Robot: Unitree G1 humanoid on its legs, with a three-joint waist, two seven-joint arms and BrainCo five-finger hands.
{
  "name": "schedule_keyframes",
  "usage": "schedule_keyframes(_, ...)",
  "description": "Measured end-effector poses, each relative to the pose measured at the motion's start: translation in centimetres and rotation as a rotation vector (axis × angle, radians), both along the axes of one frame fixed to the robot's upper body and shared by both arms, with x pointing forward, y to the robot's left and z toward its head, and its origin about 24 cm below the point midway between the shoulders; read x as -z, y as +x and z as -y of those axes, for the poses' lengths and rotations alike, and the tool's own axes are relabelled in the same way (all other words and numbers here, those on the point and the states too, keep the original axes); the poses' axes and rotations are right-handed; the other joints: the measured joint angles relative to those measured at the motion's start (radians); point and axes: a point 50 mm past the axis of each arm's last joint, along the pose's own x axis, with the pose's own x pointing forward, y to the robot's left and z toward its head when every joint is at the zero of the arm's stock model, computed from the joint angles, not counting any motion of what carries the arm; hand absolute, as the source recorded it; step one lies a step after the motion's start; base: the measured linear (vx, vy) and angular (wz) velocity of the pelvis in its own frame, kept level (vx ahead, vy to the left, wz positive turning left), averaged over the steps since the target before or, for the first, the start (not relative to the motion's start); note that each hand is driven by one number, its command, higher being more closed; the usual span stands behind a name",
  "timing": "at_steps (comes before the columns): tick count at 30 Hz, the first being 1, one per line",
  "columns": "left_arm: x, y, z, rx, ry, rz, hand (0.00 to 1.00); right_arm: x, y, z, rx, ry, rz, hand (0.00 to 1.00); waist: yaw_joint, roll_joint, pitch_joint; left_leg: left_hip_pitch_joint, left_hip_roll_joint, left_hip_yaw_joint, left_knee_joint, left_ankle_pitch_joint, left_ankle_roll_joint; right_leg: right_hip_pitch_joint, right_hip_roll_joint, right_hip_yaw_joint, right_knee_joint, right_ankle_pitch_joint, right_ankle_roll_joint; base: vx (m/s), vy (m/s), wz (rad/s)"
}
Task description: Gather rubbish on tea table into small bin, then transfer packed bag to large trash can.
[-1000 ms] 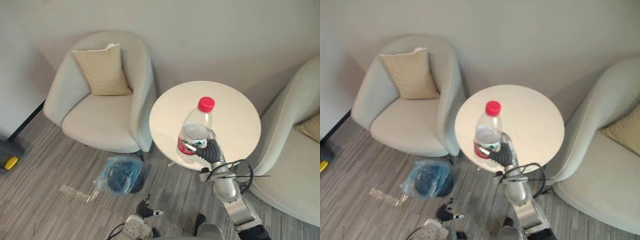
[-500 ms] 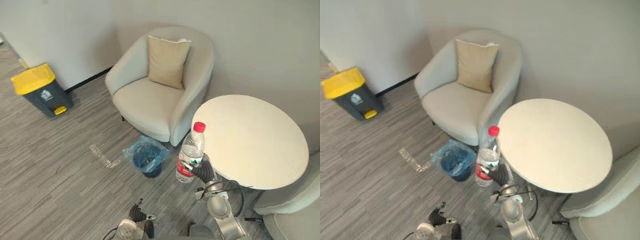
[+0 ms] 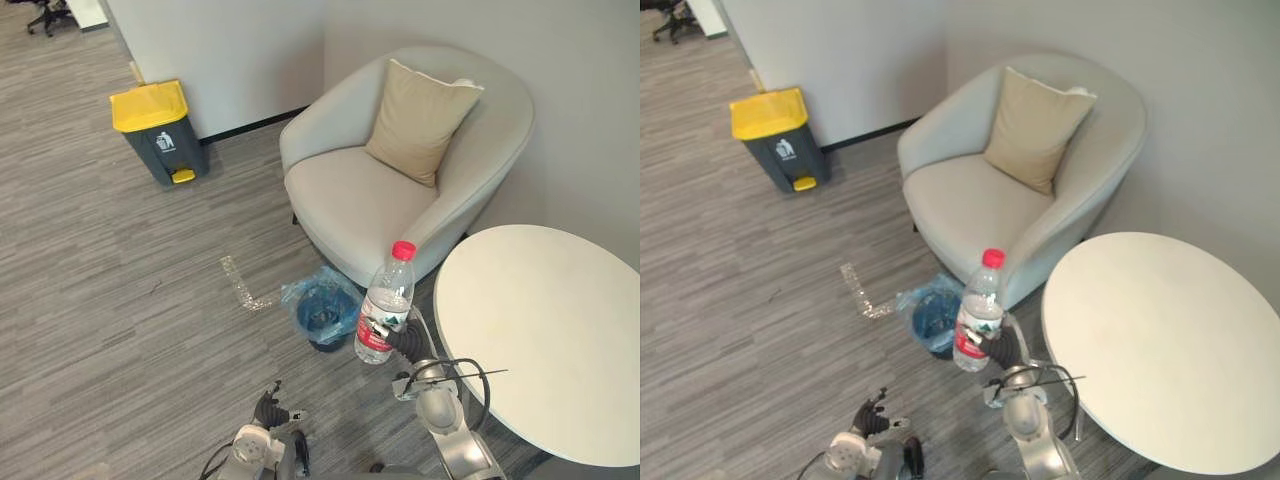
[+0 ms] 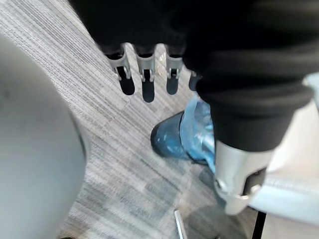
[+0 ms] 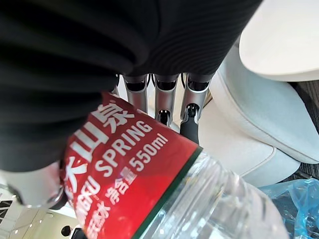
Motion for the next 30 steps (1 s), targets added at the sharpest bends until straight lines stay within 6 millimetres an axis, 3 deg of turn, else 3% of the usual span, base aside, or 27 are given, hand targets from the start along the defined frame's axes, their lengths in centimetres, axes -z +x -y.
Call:
schedule_keyframes(3,0.1,-0.2,-0.2,-0.001,0.006,-0.008,0.00,0.6,0.2,-0.4,0.002,0.011,-0.024,1.00,0.005,-0.001,0.001,0.029,-0.001,0.017,-0.059,-0.002,0.005,-0.038,-0.002,0.034,0.040,-0.007,0.005,-0.02,-0.004,-0.32)
schedule_keyframes(5,0.0,-0.1,-0.6,-0.003,0.016,-0.005,0.00,1.0,0.1,-0.5,0.003,0.016,-0.042,1.00,0.008,-0.023,0.015,0.063,-0.033,0.043,-0.097,-0.031,0.007,-0.086,-0.039,0.074,0.140,-0.083,0.021,-0.04,0.041,-0.40)
schedule_keyframes(7,0.1,-0.2,-0.9,0.006,0.029,-0.010,0.00,1.6,-0.2,-0.3,0.005,0.004,-0.074,1.00,0.002,-0.043,0.022,0.117,-0.070,0.055,-0.140,-0.046,0.001,-0.100,-0.072,0.094,0.240,-0.121,0.040,0.00,0.064,-0.22)
schedule_keyframes(9,0.3,-0.5,-1.2,0.005,0.040,-0.028,0.00,1.6,-0.2,-0.7,-0.009,0.003,-0.079,1.00,-0.006,-0.034,0.019,0.147,-0.066,0.059,-0.167,-0.044,0.009,-0.176,-0.068,0.113,0.394,-0.088,0.040,0.07,0.094,-0.28)
schedule_keyframes(10,0.3,-0.5,-1.4,0.003,0.044,-0.032,0.00,1.7,-0.3,-1.0,-0.024,0.002,-0.084,1.00,-0.009,-0.031,0.021,0.166,-0.054,0.059,-0.181,-0.023,0.036,-0.226,-0.060,0.108,0.476,-0.073,0.020,0.11,0.115,-0.21)
schedule_keyframes(11,0.4,-0.7,-1.7,-0.003,0.049,-0.038,0.00,1.9,-0.4,-1.2,-0.033,-0.003,-0.091,1.00,-0.011,-0.026,0.021,0.175,-0.047,0.059,-0.185,-0.021,0.038,-0.241,-0.051,0.108,0.485,-0.088,0.008,0.16,0.068,-0.12)
schedule_keyframes(14,0.6,-0.9,-1.8,-0.013,0.054,-0.057,0.00,2.6,-0.4,-2.3,-0.094,-0.013,-0.124,1.00,-0.012,-0.020,0.019,0.219,-0.009,0.056,-0.200,-0.021,0.037,-0.274,0.004,0.107,0.391,-0.108,0.001,0.18,-0.018,0.05)
schedule_keyframes(15,0.6,-1.0,-1.8,-0.012,0.053,-0.058,0.00,2.7,-0.2,-2.4,-0.100,-0.014,-0.132,1.00,-0.013,-0.018,0.018,0.220,0.001,0.042,-0.198,-0.018,0.033,-0.280,0.036,0.125,0.290,-0.074,-0.001,0.23,-0.063,0.35)
schedule_keyframes(17,0.6,-1.0,-2.0,-0.011,0.058,-0.062,0.00,2.7,-0.3,-2.2,-0.091,-0.013,-0.132,1.00,-0.016,-0.051,0.006,0.218,-0.037,-0.002,-0.198,-0.022,0.024,-0.285,0.027,0.157,0.162,0.105,-0.025,0.19,-0.082,0.63)
schedule_keyframes(19,0.9,-1.3,-1.0,-0.018,0.031,-0.081,0.00,3.2,-0.6,-0.9,-0.077,-0.052,-0.158,1.00,-0.013,0.009,-0.014,0.224,-0.016,-0.044,-0.202,-0.031,0.007,-0.256,0.036,0.130,0.151,0.100,-0.025,0.25,-0.084,0.49)
schedule_keyframes(22,1.2,-1.8,-0.8,-0.053,0.016,-0.101,0.00,3.4,-0.8,-0.4,-0.059,-0.041,-0.169,1.00,-0.012,0.044,-0.023,0.238,0.008,-0.075,-0.221,-0.039,-0.008,-0.210,0.058,0.097,0.095,0.103,-0.029,0.22,-0.075,0.22)
schedule_keyframes(26,1.0,-1.4,-0.8,-0.044,0.018,-0.087,0.00,3.7,-1.2,0.1,-0.021,-0.013,-0.184,1.00,-0.014,0.026,-0.013,0.205,0.026,-0.111,-0.124,-0.056,-0.036,-0.155,0.060,0.037,0.069,0.101,-0.031,0.07,-0.046,0.47)
schedule_keyframes(30,0.5,-0.5,-0.8,-0.036,0.019,-0.050,0.00,3.5,-0.9,0.4,-0.002,0.004,-0.174,1.00,0.000,0.013,0.005,0.092,0.031,-0.082,0.117,-0.060,-0.045,-0.095,0.034,0.018,0.017,0.097,-0.038,0.01,0.016,0.22)
